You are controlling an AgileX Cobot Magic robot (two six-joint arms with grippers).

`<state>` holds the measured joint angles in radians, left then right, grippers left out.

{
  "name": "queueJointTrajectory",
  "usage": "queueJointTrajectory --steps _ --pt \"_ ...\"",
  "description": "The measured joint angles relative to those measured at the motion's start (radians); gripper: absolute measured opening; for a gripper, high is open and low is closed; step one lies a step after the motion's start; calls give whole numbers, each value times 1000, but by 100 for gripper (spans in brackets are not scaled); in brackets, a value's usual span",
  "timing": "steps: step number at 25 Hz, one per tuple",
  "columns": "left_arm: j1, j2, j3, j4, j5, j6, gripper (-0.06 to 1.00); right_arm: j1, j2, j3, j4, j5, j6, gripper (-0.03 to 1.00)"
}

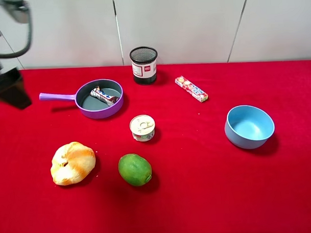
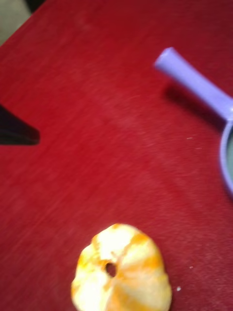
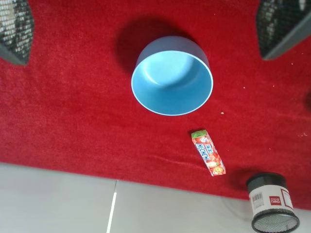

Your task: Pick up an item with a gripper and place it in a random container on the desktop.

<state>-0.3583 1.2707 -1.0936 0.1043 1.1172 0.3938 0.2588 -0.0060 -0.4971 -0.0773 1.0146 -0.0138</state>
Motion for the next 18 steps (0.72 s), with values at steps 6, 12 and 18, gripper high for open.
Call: queueJointTrajectory --steps 6,12,18 --pt "0 -231 153 -44 47 -138 99 0 0 0 0 0 0 69" --pt "0 -462 268 -104 53 -157 99 0 0 0 0 0 0 69" --pt "0 -579 374 -114 52 -157 99 0 0 0 0 0 0 69"
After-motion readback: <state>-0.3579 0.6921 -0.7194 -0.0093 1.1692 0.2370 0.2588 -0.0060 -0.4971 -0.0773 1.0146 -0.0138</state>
